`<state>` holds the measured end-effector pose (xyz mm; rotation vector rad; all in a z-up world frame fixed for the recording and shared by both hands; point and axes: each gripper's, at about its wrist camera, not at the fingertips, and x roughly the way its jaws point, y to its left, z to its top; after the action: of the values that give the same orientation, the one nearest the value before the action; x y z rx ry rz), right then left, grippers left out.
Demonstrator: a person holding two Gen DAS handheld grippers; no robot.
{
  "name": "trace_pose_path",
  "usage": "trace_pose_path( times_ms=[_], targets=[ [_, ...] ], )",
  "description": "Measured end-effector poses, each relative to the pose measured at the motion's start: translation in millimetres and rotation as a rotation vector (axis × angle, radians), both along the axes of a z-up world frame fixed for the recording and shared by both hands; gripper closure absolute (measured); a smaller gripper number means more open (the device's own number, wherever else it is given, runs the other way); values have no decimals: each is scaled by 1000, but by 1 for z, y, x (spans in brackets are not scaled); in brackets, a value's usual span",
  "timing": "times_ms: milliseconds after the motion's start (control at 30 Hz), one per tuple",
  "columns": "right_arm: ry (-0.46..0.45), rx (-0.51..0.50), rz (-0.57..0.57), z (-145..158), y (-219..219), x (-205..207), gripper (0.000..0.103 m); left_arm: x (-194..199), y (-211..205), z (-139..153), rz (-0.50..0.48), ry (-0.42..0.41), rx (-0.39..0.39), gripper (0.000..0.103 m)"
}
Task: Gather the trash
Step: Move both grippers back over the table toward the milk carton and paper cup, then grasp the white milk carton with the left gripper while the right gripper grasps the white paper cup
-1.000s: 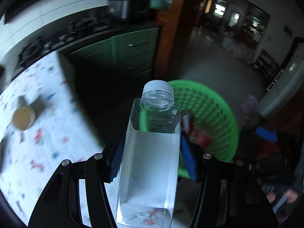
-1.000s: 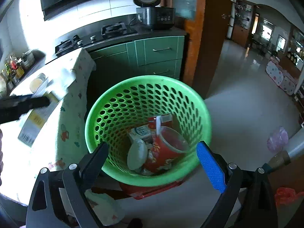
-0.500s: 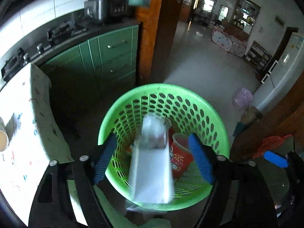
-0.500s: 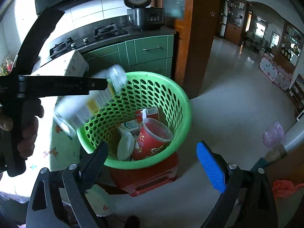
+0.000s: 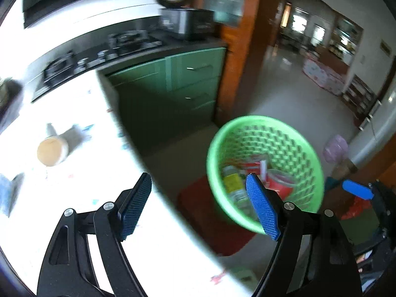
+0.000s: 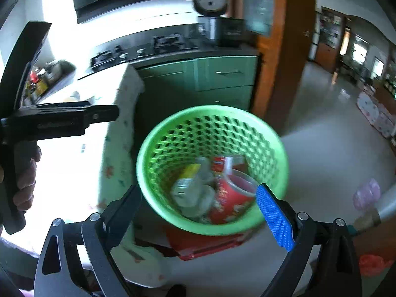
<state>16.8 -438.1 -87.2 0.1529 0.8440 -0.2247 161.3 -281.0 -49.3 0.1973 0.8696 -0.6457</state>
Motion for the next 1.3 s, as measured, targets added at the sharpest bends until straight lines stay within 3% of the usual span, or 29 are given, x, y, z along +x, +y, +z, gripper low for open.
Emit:
trace_pose_path(
  times_ms=[433, 800, 1033, 1300],
  targets=[
    [-1, 57, 249, 11, 98, 96, 12, 53, 166, 7, 286, -33, 41, 25],
    [35, 135, 396, 20, 175, 215, 17, 122, 295, 10, 476, -68, 129, 25],
    [72, 149, 445, 20, 219, 290, 19, 161, 339, -1, 500, -55, 179, 25],
    [135, 136, 457, 7, 251, 361, 20, 182, 356, -16, 438, -33, 211, 19]
  ],
)
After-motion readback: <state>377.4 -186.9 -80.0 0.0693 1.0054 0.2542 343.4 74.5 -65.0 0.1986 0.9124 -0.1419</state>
